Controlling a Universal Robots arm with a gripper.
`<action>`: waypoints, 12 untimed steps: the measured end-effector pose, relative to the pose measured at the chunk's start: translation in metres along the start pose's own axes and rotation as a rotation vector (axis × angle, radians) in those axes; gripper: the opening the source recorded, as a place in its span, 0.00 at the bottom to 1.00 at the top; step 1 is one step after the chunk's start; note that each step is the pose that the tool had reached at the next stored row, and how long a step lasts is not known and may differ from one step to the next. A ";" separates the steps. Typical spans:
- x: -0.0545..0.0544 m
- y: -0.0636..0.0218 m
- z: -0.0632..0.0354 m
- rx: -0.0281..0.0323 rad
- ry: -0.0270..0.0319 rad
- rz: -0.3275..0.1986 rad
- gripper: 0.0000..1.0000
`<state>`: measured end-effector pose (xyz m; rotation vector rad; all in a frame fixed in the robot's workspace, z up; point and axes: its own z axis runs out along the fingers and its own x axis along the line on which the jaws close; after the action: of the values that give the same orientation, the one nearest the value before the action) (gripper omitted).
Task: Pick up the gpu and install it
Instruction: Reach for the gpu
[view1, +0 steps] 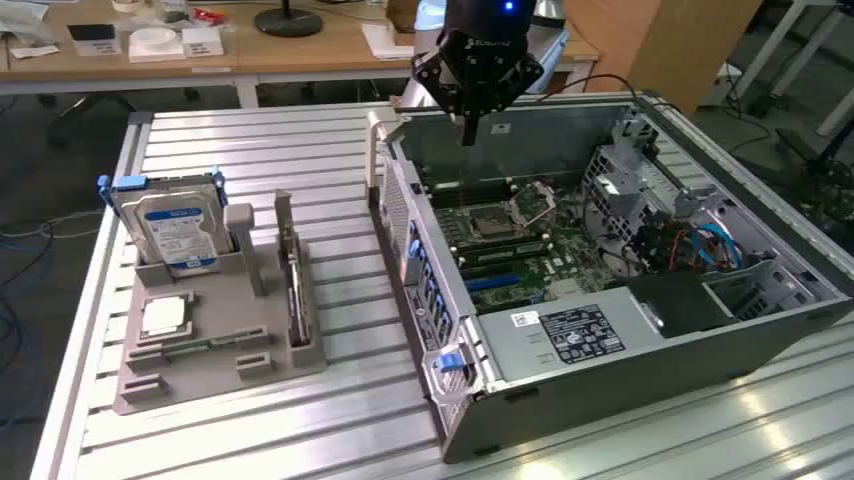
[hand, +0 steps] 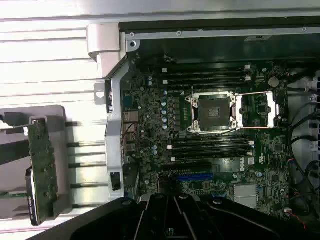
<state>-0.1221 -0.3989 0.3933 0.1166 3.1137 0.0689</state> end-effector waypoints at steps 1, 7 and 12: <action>0.000 0.0000 0.0000 0.0000 0.0000 0.000 0.11; 0.004 -0.0003 -0.0001 0.0001 0.0000 0.000 0.11; 0.011 -0.0008 -0.0003 0.0000 0.0000 0.000 0.11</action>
<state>-0.1331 -0.3988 0.3933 0.1165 3.1137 0.0689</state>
